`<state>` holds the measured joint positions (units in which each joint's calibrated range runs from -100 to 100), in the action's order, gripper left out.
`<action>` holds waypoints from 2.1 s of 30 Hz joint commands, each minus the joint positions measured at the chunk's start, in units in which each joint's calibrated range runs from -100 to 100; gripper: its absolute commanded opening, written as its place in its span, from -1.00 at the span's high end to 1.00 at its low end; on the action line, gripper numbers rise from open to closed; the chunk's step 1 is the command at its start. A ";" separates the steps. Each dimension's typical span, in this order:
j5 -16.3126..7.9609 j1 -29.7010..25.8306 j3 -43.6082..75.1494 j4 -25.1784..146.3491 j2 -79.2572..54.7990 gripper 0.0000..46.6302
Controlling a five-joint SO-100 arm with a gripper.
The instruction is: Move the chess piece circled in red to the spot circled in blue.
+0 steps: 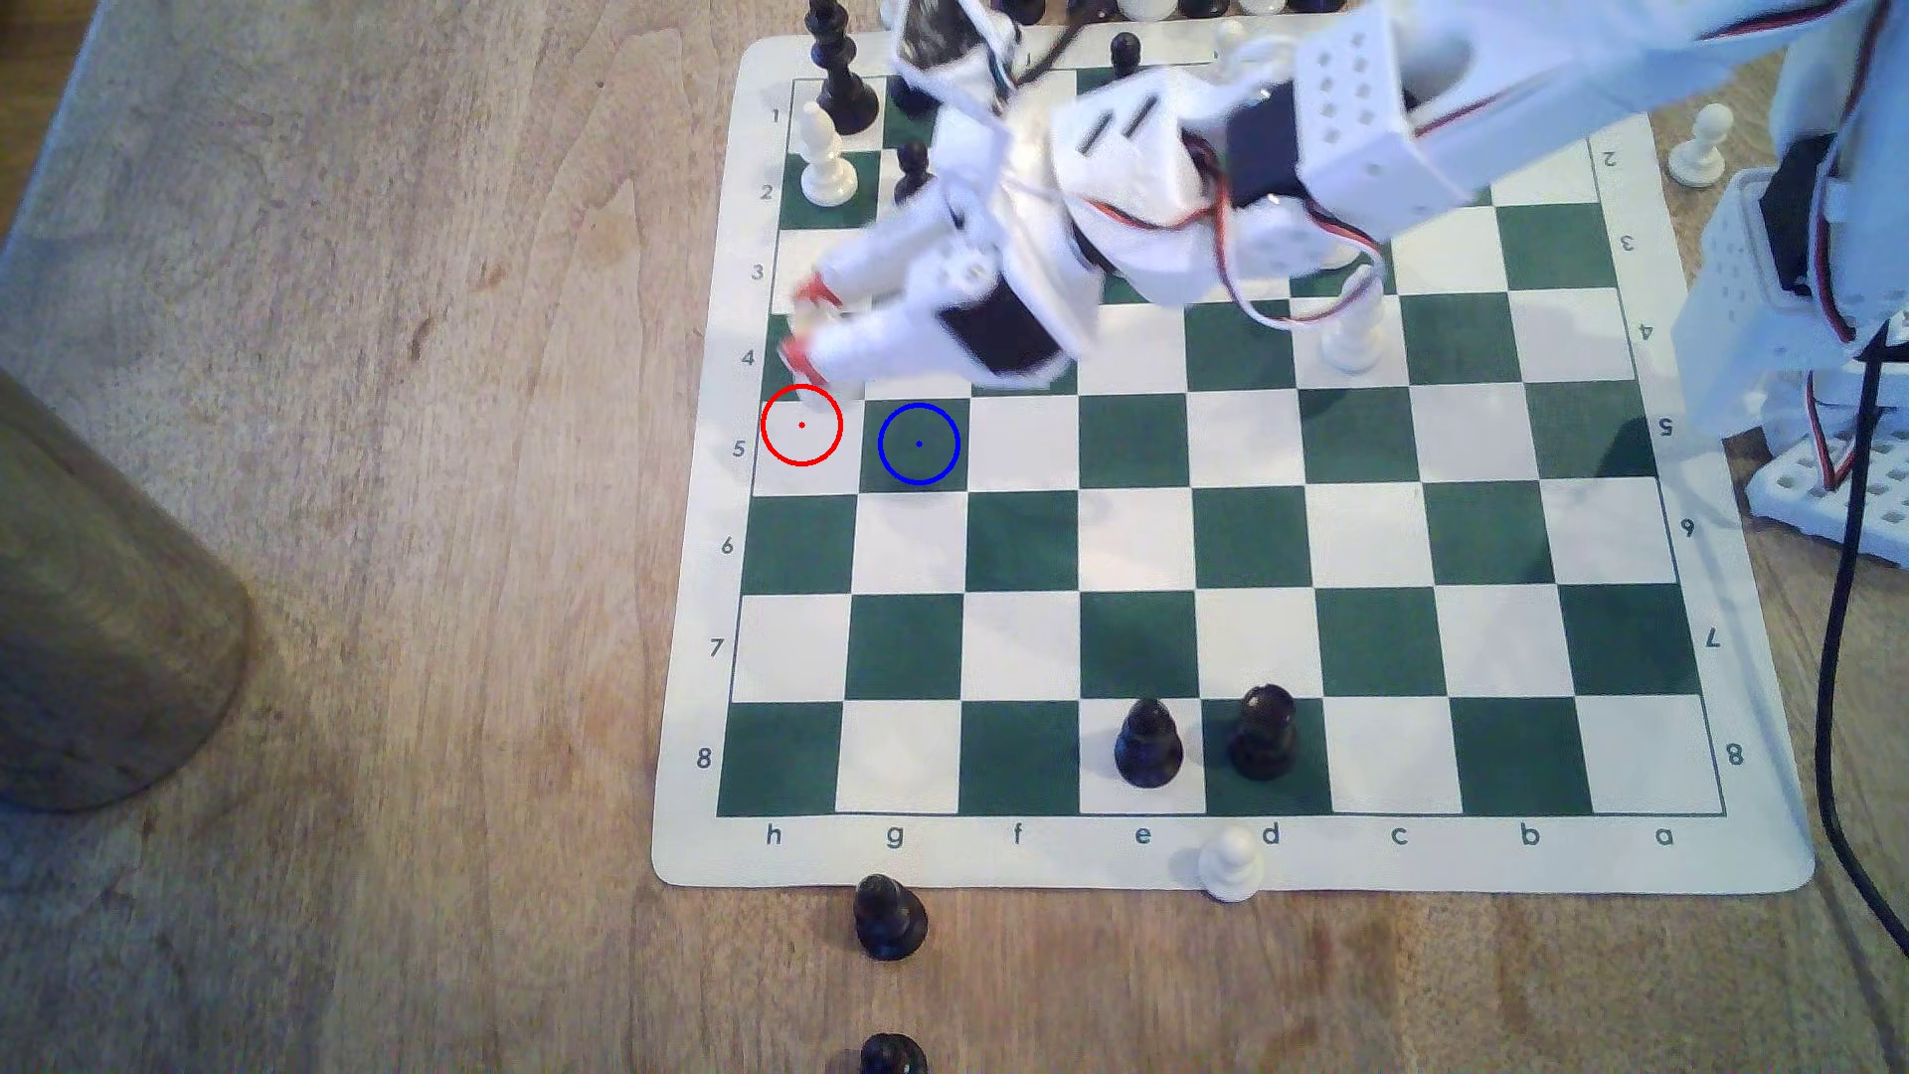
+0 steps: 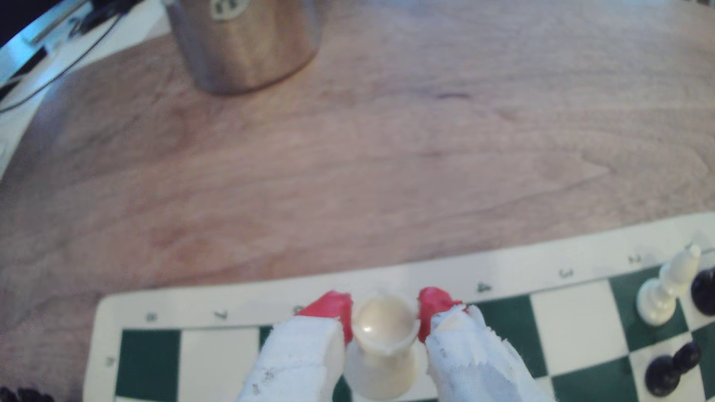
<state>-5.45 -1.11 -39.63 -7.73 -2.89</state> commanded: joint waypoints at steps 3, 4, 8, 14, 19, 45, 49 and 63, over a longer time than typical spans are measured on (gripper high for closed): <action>0.05 -0.58 -5.16 -2.18 7.30 0.97; 0.10 -0.50 -5.97 -2.92 6.80 0.98; 0.05 0.44 -6.43 -4.23 4.08 0.98; 0.10 0.99 -6.25 -5.46 1.70 0.98; 0.24 1.15 -5.34 -4.88 0.00 0.98; 0.15 1.22 -3.07 -5.13 -4.32 0.63; 0.05 1.15 -3.07 -3.66 -3.73 0.35; -2.44 -0.42 -3.07 15.18 11.80 0.17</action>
<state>-7.40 -1.11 -46.59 0.24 -2.97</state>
